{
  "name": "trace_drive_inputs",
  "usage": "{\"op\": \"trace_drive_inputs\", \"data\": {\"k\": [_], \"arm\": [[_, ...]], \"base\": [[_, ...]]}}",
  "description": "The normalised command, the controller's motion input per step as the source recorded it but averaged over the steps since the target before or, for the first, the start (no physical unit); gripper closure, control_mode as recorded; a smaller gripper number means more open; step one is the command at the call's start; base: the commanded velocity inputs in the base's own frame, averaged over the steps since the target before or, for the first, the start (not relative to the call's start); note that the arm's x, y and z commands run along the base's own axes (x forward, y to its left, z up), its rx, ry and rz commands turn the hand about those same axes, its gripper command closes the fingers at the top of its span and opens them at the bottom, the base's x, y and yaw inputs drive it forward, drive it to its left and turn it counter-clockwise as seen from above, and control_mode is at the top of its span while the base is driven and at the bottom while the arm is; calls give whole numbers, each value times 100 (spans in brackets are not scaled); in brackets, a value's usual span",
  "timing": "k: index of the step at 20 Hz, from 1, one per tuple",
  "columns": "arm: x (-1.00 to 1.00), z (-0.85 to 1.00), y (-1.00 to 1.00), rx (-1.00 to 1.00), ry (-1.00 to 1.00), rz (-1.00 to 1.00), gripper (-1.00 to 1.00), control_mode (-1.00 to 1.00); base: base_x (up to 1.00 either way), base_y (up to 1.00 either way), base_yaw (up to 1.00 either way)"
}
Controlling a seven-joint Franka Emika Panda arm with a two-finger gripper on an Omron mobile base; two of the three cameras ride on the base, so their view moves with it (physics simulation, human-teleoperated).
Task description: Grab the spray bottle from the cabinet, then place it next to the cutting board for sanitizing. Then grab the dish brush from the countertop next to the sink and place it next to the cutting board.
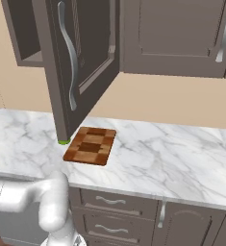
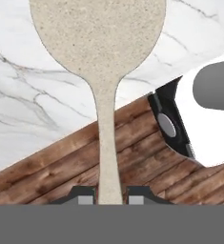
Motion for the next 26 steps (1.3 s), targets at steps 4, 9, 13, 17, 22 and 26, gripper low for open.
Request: {"op": "trace_drive_inputs", "data": {"k": [4,9,13,17,22,26], "arm": [[-34,21,-92,2,-8,-1,100,-100],[-55,61,-81,0,-5,-3,100,-100],[-9,6,-100,0,0,-4,100,-100],[0,10,-97,0,0,0,100,-100],[0,44,-80,0,0,4,100,-100],[3,42,-87,1,3,10,100,-100]], "base": [[0,0,0],[0,0,0],[0,0,0],[0,0,0],[0,0,0],[0,0,0]]}}
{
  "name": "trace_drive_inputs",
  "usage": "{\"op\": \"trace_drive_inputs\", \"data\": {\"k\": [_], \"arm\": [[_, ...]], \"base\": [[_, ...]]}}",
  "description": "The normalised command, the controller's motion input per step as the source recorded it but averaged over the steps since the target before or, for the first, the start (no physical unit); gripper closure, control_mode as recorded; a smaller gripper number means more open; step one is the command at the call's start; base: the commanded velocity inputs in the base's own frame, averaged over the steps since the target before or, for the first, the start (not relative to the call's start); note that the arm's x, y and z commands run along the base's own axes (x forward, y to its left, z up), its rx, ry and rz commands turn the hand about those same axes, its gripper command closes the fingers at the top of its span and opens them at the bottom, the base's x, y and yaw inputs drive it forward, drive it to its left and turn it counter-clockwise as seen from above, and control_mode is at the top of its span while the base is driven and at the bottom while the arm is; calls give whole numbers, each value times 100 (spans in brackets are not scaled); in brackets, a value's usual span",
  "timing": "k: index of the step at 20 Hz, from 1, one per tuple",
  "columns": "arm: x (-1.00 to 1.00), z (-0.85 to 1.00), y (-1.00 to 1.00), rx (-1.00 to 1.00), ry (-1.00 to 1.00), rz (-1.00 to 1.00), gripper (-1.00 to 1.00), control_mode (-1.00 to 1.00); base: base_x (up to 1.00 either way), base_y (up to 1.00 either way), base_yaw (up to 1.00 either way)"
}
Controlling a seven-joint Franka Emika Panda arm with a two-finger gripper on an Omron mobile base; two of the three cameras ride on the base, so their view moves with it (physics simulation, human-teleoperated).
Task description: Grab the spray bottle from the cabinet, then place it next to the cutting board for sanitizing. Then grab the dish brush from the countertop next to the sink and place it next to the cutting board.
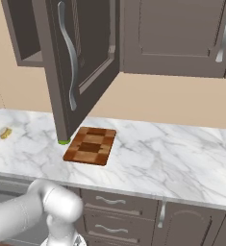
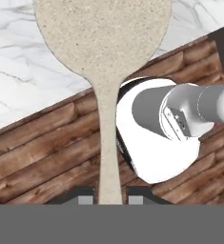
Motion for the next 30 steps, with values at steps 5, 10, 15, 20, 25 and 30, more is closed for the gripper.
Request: {"op": "trace_drive_inputs", "data": {"k": [5,10,15,20,25,30], "arm": [[11,21,-80,1,5,15,100,-100],[0,9,-90,-7,-2,12,100,-100],[1,2,-98,-1,-9,13,100,-100],[15,0,-75,0,-14,13,100,-100],[34,0,-76,0,-5,13,100,-100],[50,0,-66,1,2,13,100,-100]], "base": [[0,0,0],[0,0,0],[0,0,0],[0,0,0],[0,0,0],[0,0,0]]}}
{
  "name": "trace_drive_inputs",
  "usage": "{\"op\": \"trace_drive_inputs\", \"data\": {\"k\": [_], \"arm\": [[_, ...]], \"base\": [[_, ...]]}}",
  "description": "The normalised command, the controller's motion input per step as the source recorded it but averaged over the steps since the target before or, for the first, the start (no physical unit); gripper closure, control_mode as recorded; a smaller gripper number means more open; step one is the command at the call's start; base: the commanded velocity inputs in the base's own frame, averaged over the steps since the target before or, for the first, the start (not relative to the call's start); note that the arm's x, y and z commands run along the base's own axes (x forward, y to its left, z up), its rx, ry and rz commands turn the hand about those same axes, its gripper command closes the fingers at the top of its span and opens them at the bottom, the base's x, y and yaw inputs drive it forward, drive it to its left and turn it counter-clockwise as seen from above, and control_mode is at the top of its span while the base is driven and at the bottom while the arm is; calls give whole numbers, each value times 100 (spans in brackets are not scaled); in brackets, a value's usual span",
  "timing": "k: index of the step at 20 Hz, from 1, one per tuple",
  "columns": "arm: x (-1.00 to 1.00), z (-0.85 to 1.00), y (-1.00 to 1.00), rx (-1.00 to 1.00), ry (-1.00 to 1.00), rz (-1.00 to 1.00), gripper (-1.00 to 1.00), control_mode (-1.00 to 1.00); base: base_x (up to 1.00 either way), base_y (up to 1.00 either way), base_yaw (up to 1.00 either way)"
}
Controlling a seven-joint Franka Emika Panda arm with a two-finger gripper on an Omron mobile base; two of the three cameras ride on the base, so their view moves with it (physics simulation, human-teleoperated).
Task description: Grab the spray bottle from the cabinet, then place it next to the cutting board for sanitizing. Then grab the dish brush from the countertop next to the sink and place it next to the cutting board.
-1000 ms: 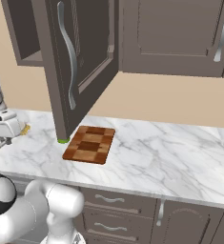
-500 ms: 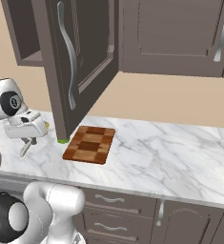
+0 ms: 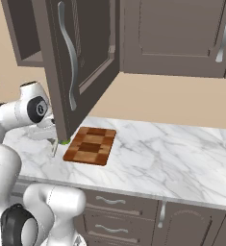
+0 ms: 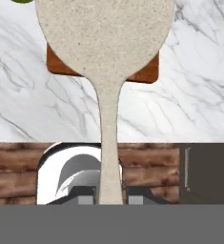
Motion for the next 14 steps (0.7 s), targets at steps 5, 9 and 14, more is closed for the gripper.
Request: {"op": "trace_drive_inputs", "data": {"k": [5,9,14], "arm": [[11,0,-72,-3,1,4,100,-100],[3,0,-49,-7,-1,0,100,-100],[21,0,-32,-7,-1,0,100,-100]], "base": [[0,0,0],[0,0,0],[0,0,0]]}}
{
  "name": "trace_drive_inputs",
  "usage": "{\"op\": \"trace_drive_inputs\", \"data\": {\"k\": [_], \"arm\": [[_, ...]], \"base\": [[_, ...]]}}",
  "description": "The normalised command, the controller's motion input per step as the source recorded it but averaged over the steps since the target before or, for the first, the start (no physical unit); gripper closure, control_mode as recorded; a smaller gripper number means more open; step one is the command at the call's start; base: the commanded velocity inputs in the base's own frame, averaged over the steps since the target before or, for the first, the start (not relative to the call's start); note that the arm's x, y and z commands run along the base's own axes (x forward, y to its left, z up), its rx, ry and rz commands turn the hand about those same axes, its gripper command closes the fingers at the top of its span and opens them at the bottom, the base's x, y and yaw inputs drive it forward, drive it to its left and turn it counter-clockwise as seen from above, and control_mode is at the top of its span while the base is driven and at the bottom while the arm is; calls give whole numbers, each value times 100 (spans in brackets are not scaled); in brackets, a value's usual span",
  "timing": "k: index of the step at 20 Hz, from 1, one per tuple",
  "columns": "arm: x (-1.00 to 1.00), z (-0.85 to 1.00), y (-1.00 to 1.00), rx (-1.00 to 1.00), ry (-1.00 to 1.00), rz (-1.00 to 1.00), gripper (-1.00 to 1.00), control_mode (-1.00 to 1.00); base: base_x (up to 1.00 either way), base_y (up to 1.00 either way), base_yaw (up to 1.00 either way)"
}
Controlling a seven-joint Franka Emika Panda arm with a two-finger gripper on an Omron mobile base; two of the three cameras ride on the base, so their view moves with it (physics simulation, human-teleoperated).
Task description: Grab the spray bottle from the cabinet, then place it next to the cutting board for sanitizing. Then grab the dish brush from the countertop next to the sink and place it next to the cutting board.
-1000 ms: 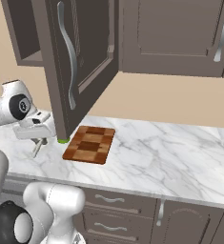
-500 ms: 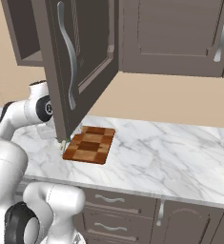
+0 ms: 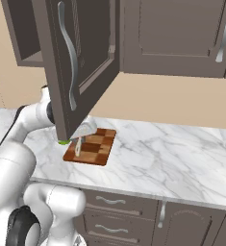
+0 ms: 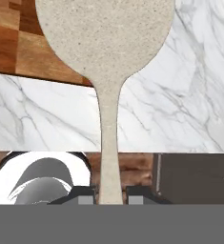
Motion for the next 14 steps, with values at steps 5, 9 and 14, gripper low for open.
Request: {"op": "trace_drive_inputs", "data": {"k": [5,9,14], "arm": [[35,-1,-46,-2,0,0,100,-100],[49,-17,-36,-1,0,0,100,-100],[32,-33,-7,0,0,0,100,-100]], "base": [[0,0,0],[0,0,0],[0,0,0]]}}
